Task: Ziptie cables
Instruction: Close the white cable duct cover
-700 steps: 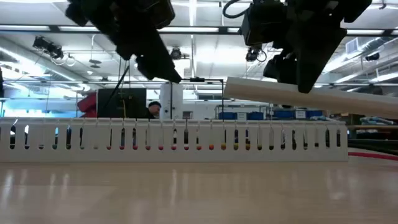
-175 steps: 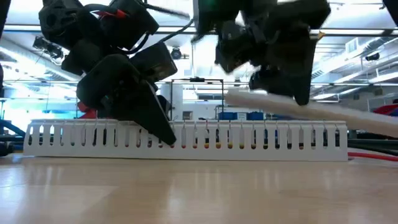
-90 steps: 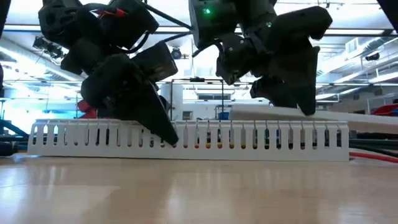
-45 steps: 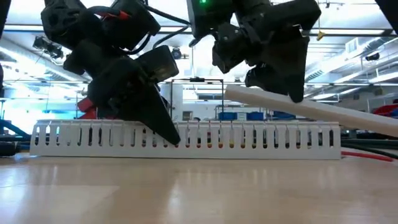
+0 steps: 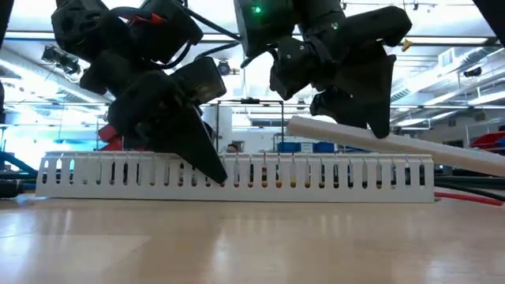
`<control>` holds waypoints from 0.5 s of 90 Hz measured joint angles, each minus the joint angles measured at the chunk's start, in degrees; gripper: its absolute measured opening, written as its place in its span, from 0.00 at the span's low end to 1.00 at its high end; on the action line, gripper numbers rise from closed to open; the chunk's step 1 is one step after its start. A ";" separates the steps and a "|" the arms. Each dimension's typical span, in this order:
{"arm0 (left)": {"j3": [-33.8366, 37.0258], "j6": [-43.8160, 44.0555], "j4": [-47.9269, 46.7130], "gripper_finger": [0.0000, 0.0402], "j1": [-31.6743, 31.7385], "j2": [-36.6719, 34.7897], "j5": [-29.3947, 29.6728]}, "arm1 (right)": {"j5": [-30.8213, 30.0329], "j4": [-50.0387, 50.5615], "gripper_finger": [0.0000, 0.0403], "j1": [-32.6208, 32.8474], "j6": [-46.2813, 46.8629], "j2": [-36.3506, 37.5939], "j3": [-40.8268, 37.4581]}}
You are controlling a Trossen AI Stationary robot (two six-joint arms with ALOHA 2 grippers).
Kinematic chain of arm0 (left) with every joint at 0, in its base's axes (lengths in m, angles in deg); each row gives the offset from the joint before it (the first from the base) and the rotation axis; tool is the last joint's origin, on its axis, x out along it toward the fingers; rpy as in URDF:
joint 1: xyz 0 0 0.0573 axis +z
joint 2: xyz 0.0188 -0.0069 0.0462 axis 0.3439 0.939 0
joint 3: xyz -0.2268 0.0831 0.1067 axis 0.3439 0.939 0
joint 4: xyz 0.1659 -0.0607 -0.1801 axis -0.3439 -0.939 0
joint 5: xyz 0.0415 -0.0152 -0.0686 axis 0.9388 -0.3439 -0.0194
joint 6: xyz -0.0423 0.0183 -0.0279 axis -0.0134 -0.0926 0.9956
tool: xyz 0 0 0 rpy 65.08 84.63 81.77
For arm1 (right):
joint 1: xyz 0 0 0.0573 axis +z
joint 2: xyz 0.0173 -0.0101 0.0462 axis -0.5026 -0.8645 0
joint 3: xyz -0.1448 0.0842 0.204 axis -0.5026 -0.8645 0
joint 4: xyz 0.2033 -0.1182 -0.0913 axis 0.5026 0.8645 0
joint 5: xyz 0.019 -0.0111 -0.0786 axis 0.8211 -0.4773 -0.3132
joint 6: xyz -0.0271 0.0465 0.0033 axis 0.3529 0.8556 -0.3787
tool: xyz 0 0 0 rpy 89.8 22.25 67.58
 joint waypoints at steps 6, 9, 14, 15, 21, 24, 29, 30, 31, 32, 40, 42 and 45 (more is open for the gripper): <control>0.00 -0.28 -0.04 0.58 0.00 0.00 0.00 | 0.00 0.05 0.57 0.00 -0.28 0.00 0.00; 0.00 -0.62 -0.06 0.58 0.00 0.00 0.00 | 0.02 0.03 0.57 0.00 -0.74 0.00 0.00; 0.00 -1.38 -0.15 0.58 -0.02 0.00 0.00 | 0.19 -0.25 0.57 0.07 -1.23 0.00 0.00; 0.00 -1.41 -0.17 0.58 -0.02 0.00 0.01 | 0.28 -0.35 0.57 0.07 -1.25 0.00 0.00; 0.00 -1.46 -0.24 0.58 0.14 0.00 0.09 | 0.92 -0.91 0.57 0.09 -1.31 0.00 -0.02; 0.00 -1.49 -0.26 0.58 0.26 0.00 0.08 | 1.29 -0.98 0.57 0.09 -1.29 0.00 -0.02; 0.00 -1.61 -0.28 0.58 0.39 0.00 -0.01 | 1.49 -1.00 0.57 0.14 -1.29 0.00 -0.02; 0.00 -1.64 -0.28 0.58 0.42 0.00 -0.02 | 1.50 -1.00 0.57 0.18 -1.29 0.00 -0.02; 0.01 -1.65 -0.28 0.58 0.46 0.00 -0.07 | 1.50 -1.00 0.57 0.21 -1.29 0.00 -0.02; 0.02 -1.66 -0.29 0.58 0.50 0.00 -0.09 | 1.51 -1.00 0.57 0.23 -1.29 0.00 -0.02; 0.02 -1.71 -0.37 0.58 0.70 0.00 -0.30 | 1.63 -1.28 0.57 0.33 -1.31 0.00 -0.02; 0.02 -1.73 -0.37 0.58 0.70 0.00 -0.28 | 1.69 -1.35 0.57 0.34 -1.31 0.00 -0.02; 0.02 -1.75 -0.37 0.58 0.71 0.00 -0.28 | 1.87 -1.41 0.57 0.34 -1.31 0.00 -0.02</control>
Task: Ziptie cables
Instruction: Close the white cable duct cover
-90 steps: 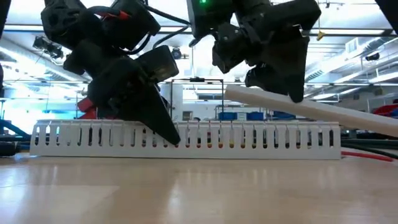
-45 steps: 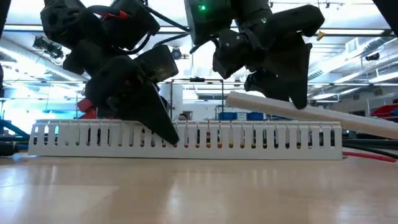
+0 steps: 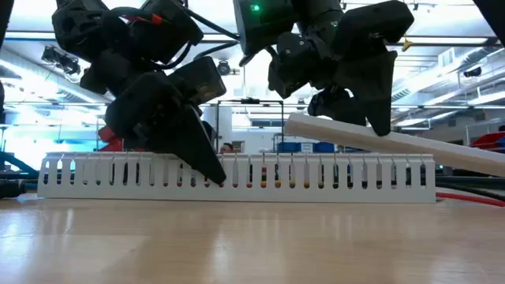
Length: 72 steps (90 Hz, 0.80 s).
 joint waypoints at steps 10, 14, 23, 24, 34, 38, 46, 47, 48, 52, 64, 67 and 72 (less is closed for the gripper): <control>0.00 0.00 0.00 0.58 0.01 0.00 0.00 | 0.22 -1.10 0.57 -0.02 -0.13 0.00 -0.33; 0.02 0.02 0.00 0.58 0.03 0.00 0.00 | 0.45 -1.79 0.57 -0.02 -0.23 0.00 -0.72; 0.04 0.00 0.07 0.58 0.03 0.00 0.00 | 0.46 -2.39 0.57 -0.02 -0.26 0.00 -1.33; 0.04 0.00 0.08 0.58 0.03 0.00 0.00 | 0.35 -2.43 0.57 -0.02 -0.26 0.00 -1.38; 0.06 0.00 0.18 0.58 0.03 0.00 0.05 | -0.02 -2.67 0.57 -0.24 -0.30 0.00 -1.44; -0.08 0.02 -0.07 0.58 0.03 0.02 0.10 | -0.08 -2.76 0.57 -0.37 -0.24 0.00 -1.44; -0.36 0.07 -0.36 0.58 0.06 0.05 0.20 | -0.30 -2.83 0.57 -0.63 -0.13 0.00 -1.44; -0.43 0.07 -0.45 0.58 0.06 0.07 0.23 | -0.30 -2.85 0.57 -0.66 -0.12 0.00 -1.44; -0.50 0.07 -0.55 0.58 0.06 0.07 0.26 | -0.28 -2.87 0.57 -0.67 -0.10 0.00 -1.44; -0.64 0.07 -0.56 0.58 0.06 0.10 0.40 | -0.32 -3.05 0.57 -0.73 0.02 0.00 -1.44; -1.09 0.52 -0.79 0.58 0.08 0.15 0.57 | -0.37 -3.30 0.57 -0.85 0.51 0.00 -1.44; -1.14 0.73 -0.77 0.58 0.08 0.17 0.57 | -0.41 -3.33 0.57 -0.89 0.53 0.00 -1.44; -1.14 1.29 -0.72 0.58 0.08 0.17 0.59 | -0.48 -3.37 0.57 -0.89 0.55 0.00 -1.44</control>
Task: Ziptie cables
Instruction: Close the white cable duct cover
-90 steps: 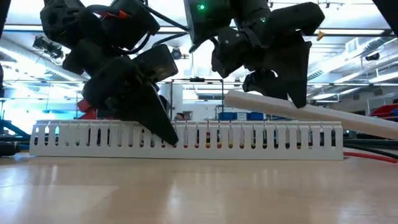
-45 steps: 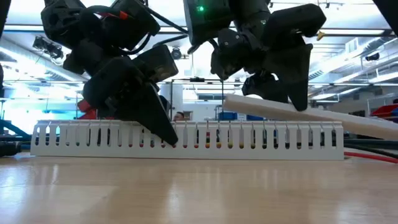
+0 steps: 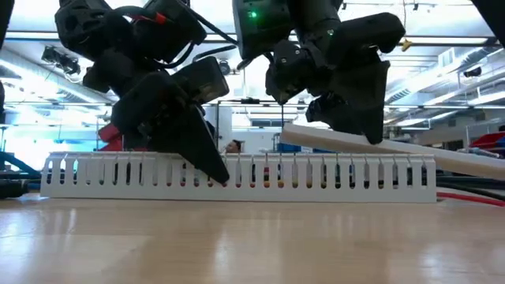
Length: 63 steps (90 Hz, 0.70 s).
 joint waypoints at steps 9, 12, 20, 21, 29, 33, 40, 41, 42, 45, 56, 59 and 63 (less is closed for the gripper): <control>-0.02 0.13 -0.04 0.58 0.00 0.00 0.04 | -0.02 0.00 0.57 0.00 -0.05 0.00 0.00; -0.04 0.13 -0.08 0.58 0.00 0.00 0.04 | -0.02 0.00 0.57 -0.02 -0.24 0.00 0.00; -0.13 0.19 -0.49 0.58 0.00 0.00 0.05 | 0.00 0.21 0.57 -0.17 -0.52 0.00 0.00; -0.14 0.20 -0.54 0.58 0.00 0.00 0.05 | 0.00 0.33 0.57 -0.19 -0.52 0.00 0.00; -0.17 0.26 -0.91 0.58 0.02 -0.04 0.04 | 0.00 1.40 0.57 -0.24 -0.50 0.00 0.00; -0.17 0.28 -0.94 0.58 0.02 -0.07 0.07 | 0.00 1.57 0.57 -0.24 -0.52 0.00 0.00; -0.17 0.28 -0.96 0.58 0.02 -0.07 0.11 | 0.03 1.46 0.57 -0.24 -0.58 0.00 0.00; -0.17 0.28 -0.96 0.58 0.02 -0.07 0.11 | 0.03 1.46 0.57 -0.24 -0.60 0.00 0.00; -0.17 0.28 -0.96 0.58 0.02 -0.07 0.11 | 0.03 1.46 0.57 -0.25 -0.62 0.00 0.00; -0.17 0.29 -1.00 0.58 0.02 -0.07 0.11 | 0.03 1.44 0.57 -0.26 -0.68 0.00 0.00; -0.17 0.24 -1.10 0.58 0.02 -0.09 0.16 | 0.33 1.38 0.57 -0.26 -0.80 0.00 0.00; -0.20 0.22 -1.14 0.58 0.02 -0.09 0.23 | 0.40 1.37 0.57 -0.26 -0.83 0.00 0.00; -0.20 0.20 -1.21 0.58 0.02 -0.09 0.28 | 0.48 1.34 0.57 -0.25 -0.90 0.00 0.00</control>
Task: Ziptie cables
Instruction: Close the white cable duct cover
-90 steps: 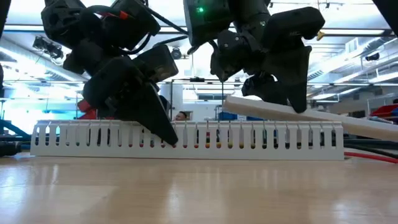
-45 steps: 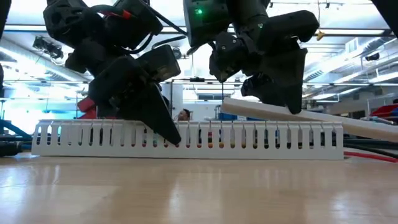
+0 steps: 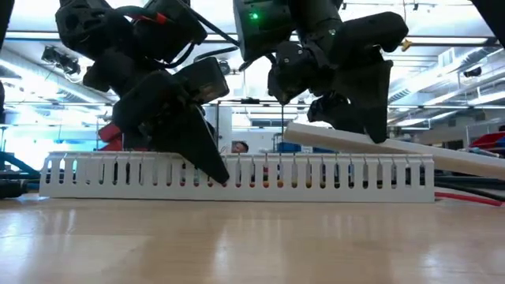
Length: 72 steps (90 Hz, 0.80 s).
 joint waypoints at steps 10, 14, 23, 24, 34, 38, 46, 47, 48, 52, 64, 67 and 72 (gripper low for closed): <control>-0.05 -1.13 -0.72 0.58 0.00 -0.09 0.14 | 0.92 -0.46 0.57 -0.01 -0.13 0.00 0.00; -0.07 -1.20 -0.85 0.58 0.00 -0.11 0.23 | 1.19 -0.72 0.57 -0.01 -0.15 0.00 0.00; -0.07 -1.20 -0.85 0.58 -0.02 -0.11 0.43 | 1.23 -0.88 0.57 -0.01 -0.15 0.00 0.00; -0.07 -1.21 -0.85 0.58 -0.02 -0.11 0.44 | 1.23 -0.89 0.57 -0.01 -0.15 0.00 0.00; -0.07 -1.23 -0.85 0.58 -0.02 -0.11 0.54 | 1.25 -1.09 0.57 -0.01 -0.13 0.00 0.00; -0.07 -1.20 -0.85 0.58 -0.02 -0.11 0.57 | 1.22 -1.10 0.57 0.02 -0.10 0.00 0.00; -0.07 -1.18 -0.85 0.58 -0.02 -0.11 0.64 | 1.19 -1.12 0.57 0.09 -0.10 0.00 0.00; -0.07 -1.18 -0.85 0.58 -0.02 -0.11 0.64 | 1.19 -1.14 0.57 0.10 -0.09 0.00 0.00; -0.07 -1.17 -0.85 0.58 -0.02 -0.11 0.64 | 1.19 -1.15 0.57 0.10 -0.09 0.00 0.00; -0.07 -1.14 -0.85 0.58 -0.02 -0.11 0.66 | 1.14 -1.23 0.57 0.15 -0.06 0.00 0.00; -0.03 -0.18 -0.74 0.58 -0.04 -0.11 0.80 | 0.61 -1.26 0.57 0.23 0.81 0.00 0.00; 0.01 0.15 -0.57 0.58 -0.04 -0.09 0.82 | 0.16 -1.24 0.57 0.23 0.97 0.00 0.00; -0.11 0.38 -0.73 0.58 -0.04 -0.09 0.87 | -0.27 -1.15 0.57 0.25 1.13 0.00 0.00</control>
